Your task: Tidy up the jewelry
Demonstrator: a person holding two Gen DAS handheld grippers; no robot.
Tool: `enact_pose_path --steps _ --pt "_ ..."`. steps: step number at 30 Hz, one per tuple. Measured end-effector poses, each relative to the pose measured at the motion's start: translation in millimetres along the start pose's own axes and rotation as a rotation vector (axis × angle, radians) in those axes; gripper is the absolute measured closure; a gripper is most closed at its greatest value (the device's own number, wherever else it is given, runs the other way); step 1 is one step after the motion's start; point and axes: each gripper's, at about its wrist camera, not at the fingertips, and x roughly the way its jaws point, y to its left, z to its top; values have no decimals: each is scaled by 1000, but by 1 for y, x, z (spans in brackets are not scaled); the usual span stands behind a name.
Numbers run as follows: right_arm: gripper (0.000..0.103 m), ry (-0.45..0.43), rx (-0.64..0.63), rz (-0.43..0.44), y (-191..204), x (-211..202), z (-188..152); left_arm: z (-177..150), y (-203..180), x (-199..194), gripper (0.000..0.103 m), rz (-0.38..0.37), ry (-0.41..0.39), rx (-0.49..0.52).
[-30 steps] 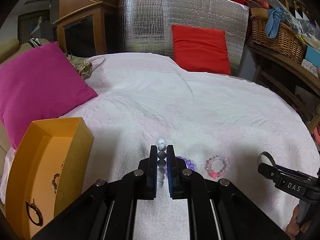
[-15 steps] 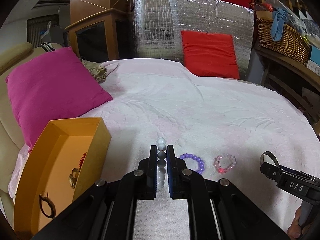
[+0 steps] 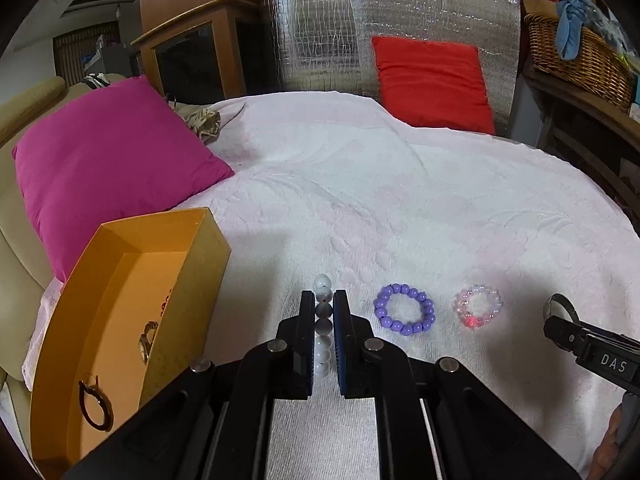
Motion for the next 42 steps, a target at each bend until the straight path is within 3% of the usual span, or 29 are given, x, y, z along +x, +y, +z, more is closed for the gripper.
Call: enact_pose_path --steps 6,12,14,16,22,30,39,42 --pt "39 32 -20 -40 1 10 -1 -1 -2 10 94 16 20 16" --pt "37 26 -149 -139 19 17 -6 -4 4 29 94 -21 100 -11" --pt "33 31 -203 -162 25 19 -8 -5 11 34 89 -42 131 -33" --pt "29 39 -235 -166 28 20 -9 -7 19 37 71 -60 156 -54" --pt "29 57 -141 -59 7 10 1 -12 28 34 44 -110 152 -38" --pt "29 65 76 83 -39 -5 12 -19 19 41 43 -163 207 12" --pt "29 75 69 88 -41 -3 14 -21 13 63 36 -195 279 -14" --pt "29 73 93 101 -50 -8 14 -20 5 64 34 -199 268 11"
